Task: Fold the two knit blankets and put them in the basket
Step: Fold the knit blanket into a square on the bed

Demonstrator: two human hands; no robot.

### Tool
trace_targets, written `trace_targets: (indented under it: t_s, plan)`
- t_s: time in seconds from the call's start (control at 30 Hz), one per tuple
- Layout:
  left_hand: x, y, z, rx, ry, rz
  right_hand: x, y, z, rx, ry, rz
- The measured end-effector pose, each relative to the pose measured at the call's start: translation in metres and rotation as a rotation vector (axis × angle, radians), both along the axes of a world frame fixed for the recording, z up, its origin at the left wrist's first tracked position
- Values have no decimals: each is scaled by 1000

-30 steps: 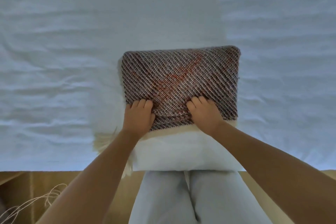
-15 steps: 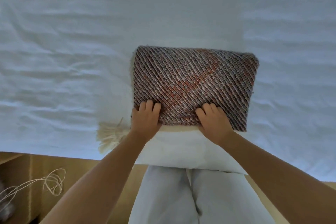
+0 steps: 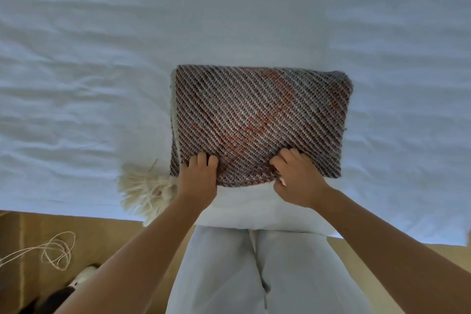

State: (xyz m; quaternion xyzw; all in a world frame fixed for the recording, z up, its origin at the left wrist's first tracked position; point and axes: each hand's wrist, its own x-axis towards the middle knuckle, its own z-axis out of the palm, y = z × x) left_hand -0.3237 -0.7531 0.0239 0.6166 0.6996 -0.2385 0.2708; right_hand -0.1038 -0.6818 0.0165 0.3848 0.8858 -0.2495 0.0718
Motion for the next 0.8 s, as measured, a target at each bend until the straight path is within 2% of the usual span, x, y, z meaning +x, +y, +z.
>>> trace_targets:
  t_s: [0.07,0.13,0.2,0.27,0.4,0.47,0.57,0.67,0.73,0.8]
  plan:
    - [4,9,1,-11,40,1,2,17,14,-22,126,-165]
    - [2,17,6,15,65,-2,7,39,29,79,220,-452]
    - [-3,20,10,29,66,2,14,60,38,141,251,-734]
    - [-3,19,13,-23,81,4,20,73,39,73,210,-919]
    - [14,24,14,-195,96,-1,14,81,32,-265,139,-1007]
    - [28,37,18,-184,28,20,11,83,29,-439,165,-1079]
    - [49,66,30,-71,-124,15,18,103,28,-847,418,-1261]
    - [67,107,41,-2,-366,208,34,139,29,-1261,780,-1406]
    - [75,133,41,147,-448,331,35,156,27,-1384,820,-1446]
    - [81,157,38,384,-418,385,26,162,25,-1406,705,-1317]
